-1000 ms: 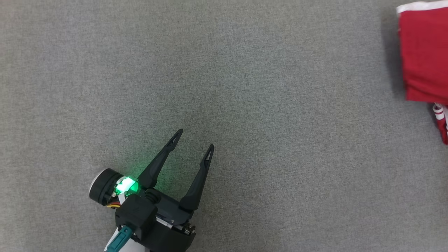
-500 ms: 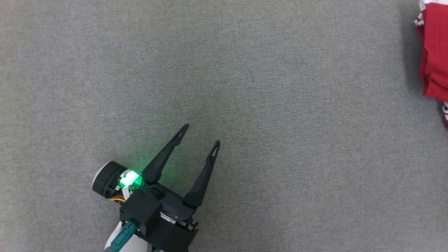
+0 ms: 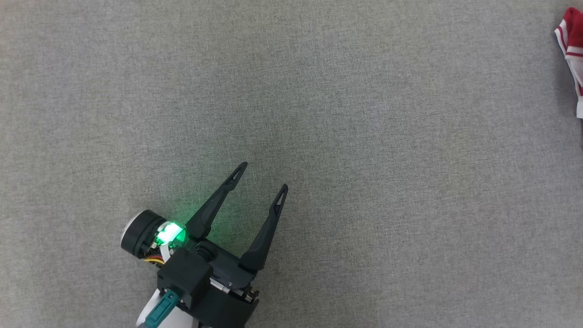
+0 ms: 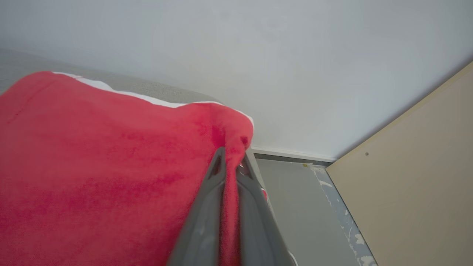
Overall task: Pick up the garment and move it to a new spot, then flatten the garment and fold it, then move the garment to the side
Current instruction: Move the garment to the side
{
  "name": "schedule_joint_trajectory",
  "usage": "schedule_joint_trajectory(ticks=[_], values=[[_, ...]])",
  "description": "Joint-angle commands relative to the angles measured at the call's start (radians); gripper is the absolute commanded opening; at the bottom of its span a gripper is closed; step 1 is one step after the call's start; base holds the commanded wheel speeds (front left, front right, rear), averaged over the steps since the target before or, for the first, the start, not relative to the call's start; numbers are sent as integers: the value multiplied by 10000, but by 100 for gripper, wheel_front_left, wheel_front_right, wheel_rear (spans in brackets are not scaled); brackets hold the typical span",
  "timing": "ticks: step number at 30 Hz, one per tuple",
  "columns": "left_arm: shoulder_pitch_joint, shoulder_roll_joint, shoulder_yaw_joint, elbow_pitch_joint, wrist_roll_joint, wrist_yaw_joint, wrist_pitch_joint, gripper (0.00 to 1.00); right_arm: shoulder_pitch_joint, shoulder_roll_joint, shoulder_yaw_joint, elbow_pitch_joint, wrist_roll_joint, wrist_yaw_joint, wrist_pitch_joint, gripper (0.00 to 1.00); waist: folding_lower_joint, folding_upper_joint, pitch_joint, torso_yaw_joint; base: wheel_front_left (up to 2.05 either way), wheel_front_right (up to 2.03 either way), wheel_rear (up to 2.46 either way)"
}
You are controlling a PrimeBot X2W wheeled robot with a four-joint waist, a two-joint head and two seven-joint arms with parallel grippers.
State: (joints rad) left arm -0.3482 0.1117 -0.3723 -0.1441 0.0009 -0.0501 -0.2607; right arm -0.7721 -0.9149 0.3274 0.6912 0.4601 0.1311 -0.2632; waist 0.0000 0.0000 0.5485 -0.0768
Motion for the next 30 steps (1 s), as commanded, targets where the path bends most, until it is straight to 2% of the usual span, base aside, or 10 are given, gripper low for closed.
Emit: schedule_joint_trajectory(ticks=[1,6,7,9,14,17,23,27,30], values=[[-16,42,-27,-10,1,4,-52,100,20,-39,-36,42,35,-8,-10,0,0,0,5,7,0,0,0],[-100,99,-54,0,-39,7,-52,100,-71,100,-136,543,-156,-8,-10,0,0,0,19,0,0,0,0],[-104,106,-65,10,-47,10,-52,100,-124,129,-193,654,-221,-8,-10,25,0,0,17,-4,0,0,0],[-119,104,-98,36,-60,18,-52,100,-219,207,-399,994,-449,-8,-10,100,0,0,-7,-12,0,0,0],[-123,86,-133,123,-110,58,-52,100,-485,526,-1302,1564,-1567,-8,-10,100,0,0,-184,-38,0,0,0],[-50,54,-143,176,-190,77,-52,100,-487,787,-1916,1431,-2336,-8,-10,100,0,0,-385,-51,0,0,0],[276,-80,-3,434,-559,259,-52,100,-55,2155,-2363,-200,-2858,-8,-10,100,0,0,-1023,-33,0,0,0],[523,-187,205,653,-829,466,-52,100,496,3078,-2110,-1312,-2681,-8,-10,100,0,0,-1570,67,0,0,0],[699,-256,363,765,-1049,624,-52,100,793,3379,-1814,-1727,-2579,-8,-10,100,0,0,-1855,171,0,0,0]])
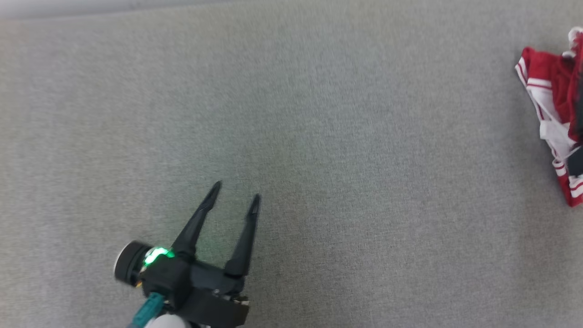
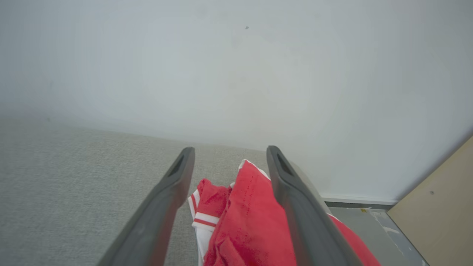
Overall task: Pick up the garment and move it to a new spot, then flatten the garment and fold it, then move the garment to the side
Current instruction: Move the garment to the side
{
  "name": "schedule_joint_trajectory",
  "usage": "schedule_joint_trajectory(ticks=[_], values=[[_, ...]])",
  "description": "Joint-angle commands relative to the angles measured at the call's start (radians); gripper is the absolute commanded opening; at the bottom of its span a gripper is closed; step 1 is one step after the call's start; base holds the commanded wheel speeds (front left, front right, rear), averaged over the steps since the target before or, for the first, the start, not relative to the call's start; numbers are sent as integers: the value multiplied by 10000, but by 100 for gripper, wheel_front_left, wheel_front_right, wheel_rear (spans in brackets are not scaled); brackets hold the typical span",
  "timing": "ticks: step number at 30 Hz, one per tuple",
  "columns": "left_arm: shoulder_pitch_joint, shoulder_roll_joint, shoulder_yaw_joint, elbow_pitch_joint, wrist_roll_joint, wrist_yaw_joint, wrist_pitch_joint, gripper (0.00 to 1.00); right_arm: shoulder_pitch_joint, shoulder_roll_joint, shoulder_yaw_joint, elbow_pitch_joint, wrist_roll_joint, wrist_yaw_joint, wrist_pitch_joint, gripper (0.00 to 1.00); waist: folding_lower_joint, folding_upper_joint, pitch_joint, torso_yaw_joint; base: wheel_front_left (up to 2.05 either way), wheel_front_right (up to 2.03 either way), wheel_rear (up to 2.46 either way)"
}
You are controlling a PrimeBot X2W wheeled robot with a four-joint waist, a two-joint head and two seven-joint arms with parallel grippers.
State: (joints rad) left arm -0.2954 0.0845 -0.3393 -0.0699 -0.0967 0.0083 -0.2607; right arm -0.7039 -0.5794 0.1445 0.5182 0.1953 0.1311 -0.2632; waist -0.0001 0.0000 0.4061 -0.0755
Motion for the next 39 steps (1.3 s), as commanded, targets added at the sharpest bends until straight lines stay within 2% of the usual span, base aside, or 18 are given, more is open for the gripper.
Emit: schedule_joint_trajectory(ticks=[1,5,10,15,21,26,30,39], values=[[249,-27,128,139,-204,131,-52,100,221,70,161,-158,194,-8,-10,100,1,0,-588,242,0,0,0],[589,-163,713,592,-946,515,-52,100,974,535,1025,-884,738,-8,-10,100,1,0,-1250,547,0,0,0],[1095,-237,1392,845,-1450,694,-52,100,2004,1158,1825,-1492,1186,-8,-8,100,1,0,-2125,817,0,0,0],[1724,-291,1903,1077,-1555,778,-51,100,3259,1680,1929,-2150,1313,-8,-10,100,1,0,-3168,1123,0,0,0],[2633,-307,2001,1008,-1240,337,-52,100,5040,2203,1481,-3312,1016,-8,-10,100,1,0,-4196,1301,0,0,0],[3157,-316,2049,734,-1176,-286,-51,100,6274,2783,901,-4345,736,-8,-10,100,1,0,-4532,1305,0,0,0],[3615,-328,2278,425,-844,-563,-52,100,7300,3137,741,-4932,435,-8,-10,100,1,0,-4717,1233,0,0,0],[4429,-332,2555,121,-411,-538,-52,100,8467,3468,693,-5157,294,-8,-10,100,1,0,-4987,1002,0,0,0]])
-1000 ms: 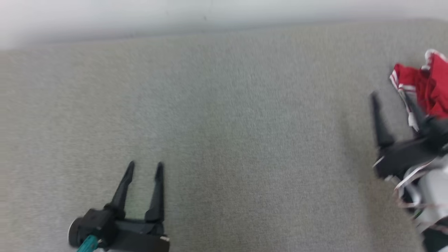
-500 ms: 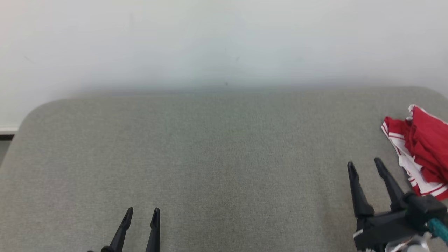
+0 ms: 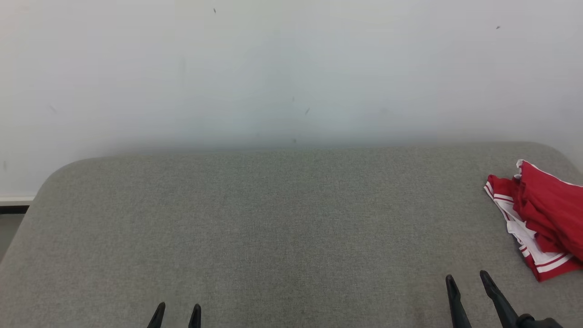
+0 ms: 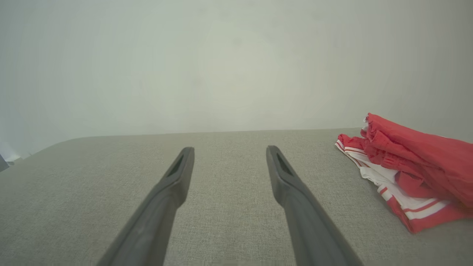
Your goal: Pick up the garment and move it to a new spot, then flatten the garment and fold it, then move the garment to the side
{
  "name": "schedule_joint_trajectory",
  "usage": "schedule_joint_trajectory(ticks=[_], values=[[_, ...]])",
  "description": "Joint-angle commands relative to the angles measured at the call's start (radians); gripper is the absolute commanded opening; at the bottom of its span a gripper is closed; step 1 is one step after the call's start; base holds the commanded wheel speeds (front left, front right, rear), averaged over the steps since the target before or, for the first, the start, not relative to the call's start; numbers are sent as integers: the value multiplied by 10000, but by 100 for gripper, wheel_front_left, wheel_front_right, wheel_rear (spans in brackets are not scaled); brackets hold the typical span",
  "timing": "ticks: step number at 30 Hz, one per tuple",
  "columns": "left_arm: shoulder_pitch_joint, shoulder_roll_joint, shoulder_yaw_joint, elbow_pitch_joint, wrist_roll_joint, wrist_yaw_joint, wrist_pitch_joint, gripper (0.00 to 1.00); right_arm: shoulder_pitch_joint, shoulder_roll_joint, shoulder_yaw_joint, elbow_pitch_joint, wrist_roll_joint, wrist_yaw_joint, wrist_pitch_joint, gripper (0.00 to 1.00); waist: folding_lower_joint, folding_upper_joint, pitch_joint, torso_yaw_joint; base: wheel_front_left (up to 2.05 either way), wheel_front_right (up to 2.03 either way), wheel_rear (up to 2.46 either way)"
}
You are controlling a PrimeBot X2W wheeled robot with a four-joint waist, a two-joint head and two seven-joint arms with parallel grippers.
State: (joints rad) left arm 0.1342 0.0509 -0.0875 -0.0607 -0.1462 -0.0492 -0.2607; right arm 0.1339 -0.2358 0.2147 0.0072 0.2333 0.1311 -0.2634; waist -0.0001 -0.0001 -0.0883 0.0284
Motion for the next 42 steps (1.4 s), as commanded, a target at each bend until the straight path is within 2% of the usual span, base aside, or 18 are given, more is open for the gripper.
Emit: schedule_joint_trajectory(ticks=[1,14,15,19,42], values=[[154,3,40,42,111,35,-52,100,157,53,0,-45,-81,-8,-8,100,1,1,-56,-45,0,0,0],[183,1,13,245,303,-5,-52,100,356,215,-234,-53,-141,-8,-8,100,1,1,-55,28,0,0,0],[95,0,18,238,241,-16,0,0,243,195,-231,-10,-87,0,0,0,2,1,-59,20,0,0,0],[137,-4,-11,531,105,-15,52,0,343,273,-184,288,16,0,14,0,2,1,-54,20,0,0,0],[-297,199,37,743,-4438,-124,742,0,91,264,-866,296,4554,-1,802,0,2,1,119,-36,0,0,0]])
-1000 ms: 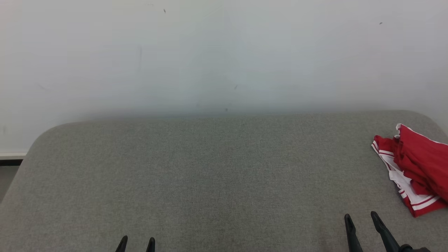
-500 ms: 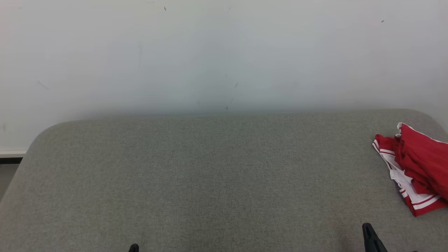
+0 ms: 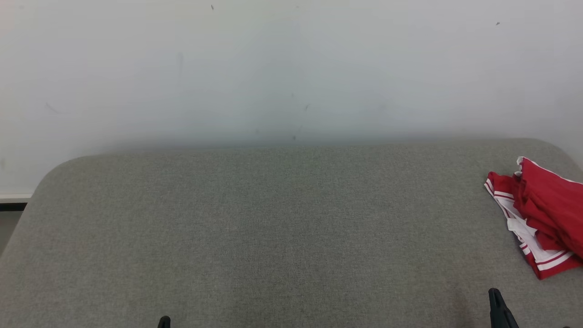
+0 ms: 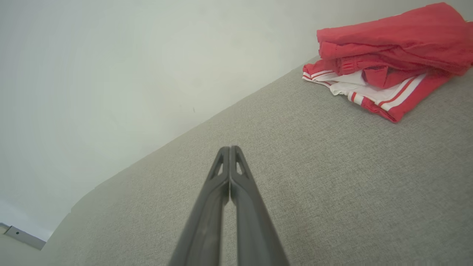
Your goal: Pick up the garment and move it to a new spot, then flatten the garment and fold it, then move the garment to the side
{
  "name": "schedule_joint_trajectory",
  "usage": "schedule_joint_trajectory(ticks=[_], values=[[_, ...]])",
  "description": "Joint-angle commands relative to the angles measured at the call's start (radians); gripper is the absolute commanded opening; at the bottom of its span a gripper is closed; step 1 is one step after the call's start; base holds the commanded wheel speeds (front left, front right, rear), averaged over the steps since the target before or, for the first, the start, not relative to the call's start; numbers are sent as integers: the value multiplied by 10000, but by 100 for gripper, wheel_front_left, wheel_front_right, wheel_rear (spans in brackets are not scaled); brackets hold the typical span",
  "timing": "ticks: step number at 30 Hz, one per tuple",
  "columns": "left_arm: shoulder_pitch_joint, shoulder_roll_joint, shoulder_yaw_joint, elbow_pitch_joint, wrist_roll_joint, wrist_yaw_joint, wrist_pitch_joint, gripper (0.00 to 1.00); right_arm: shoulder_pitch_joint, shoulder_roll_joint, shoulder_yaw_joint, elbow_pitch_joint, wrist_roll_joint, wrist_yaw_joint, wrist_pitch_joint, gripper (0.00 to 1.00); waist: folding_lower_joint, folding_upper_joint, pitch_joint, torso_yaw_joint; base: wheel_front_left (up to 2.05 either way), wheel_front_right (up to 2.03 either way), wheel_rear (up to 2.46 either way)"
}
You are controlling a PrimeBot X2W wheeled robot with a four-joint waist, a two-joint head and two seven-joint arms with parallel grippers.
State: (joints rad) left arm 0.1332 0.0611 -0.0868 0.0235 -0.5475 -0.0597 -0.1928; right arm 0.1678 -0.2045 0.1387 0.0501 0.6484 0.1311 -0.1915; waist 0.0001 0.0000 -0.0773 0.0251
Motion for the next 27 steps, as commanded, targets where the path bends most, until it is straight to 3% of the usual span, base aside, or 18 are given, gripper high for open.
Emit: schedule_joint_trajectory(ticks=[1,27], values=[[-287,97,29,-98,-425,-19,63,0,-248,-48,-107,-134,403,-1,82,0,-1,0,9,-3,0,0,0],[-653,240,88,126,-4268,-151,677,0,-442,-123,-611,-152,4326,-3,684,0,-1,0,203,-67,0,0,0]])
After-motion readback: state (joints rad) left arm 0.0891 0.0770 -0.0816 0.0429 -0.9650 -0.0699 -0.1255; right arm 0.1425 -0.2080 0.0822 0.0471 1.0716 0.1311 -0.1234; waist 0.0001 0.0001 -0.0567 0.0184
